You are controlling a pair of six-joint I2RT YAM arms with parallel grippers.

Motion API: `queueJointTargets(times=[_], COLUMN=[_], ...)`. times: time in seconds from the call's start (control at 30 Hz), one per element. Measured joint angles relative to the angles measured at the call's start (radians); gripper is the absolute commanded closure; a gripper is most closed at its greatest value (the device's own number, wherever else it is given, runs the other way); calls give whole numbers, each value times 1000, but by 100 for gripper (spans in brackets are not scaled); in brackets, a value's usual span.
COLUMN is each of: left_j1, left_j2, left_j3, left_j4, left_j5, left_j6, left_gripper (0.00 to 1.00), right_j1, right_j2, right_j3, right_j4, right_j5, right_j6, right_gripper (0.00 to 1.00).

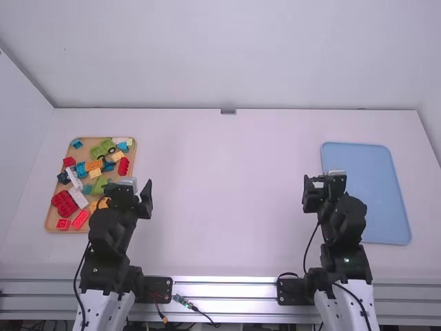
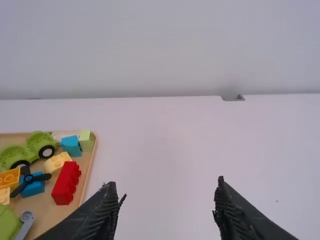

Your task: Assemble lego blocks to make yellow taxi

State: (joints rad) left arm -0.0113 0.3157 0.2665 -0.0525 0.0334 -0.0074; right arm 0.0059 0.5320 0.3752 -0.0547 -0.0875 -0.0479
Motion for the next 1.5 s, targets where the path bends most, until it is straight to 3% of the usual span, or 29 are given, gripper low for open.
queueJointTargets(times=[0.33,0.7,1.03,1.3,1.5], left_j1=[-8,-14,-23,-25,-25], left_j2=[117,286,522,704,798], left_j3=[106,208,291,498,583], left_j4=[-28,-35,-53,-339,-378], left_j5=[18,-67,-137,-270,-352], left_j6=[-55,-216,-373,-550,-608], left_gripper=[26,9,2,1,1], right_j1=[15,93,131,113,114], right_j2=[236,433,533,552,552], right_j3=[149,289,356,364,364], right_j4=[-6,8,8,-10,-8], right_j5=[-31,-64,-70,-67,-67], right_j6=[8,4,-5,-6,-4], right_gripper=[25,9,2,1,1])
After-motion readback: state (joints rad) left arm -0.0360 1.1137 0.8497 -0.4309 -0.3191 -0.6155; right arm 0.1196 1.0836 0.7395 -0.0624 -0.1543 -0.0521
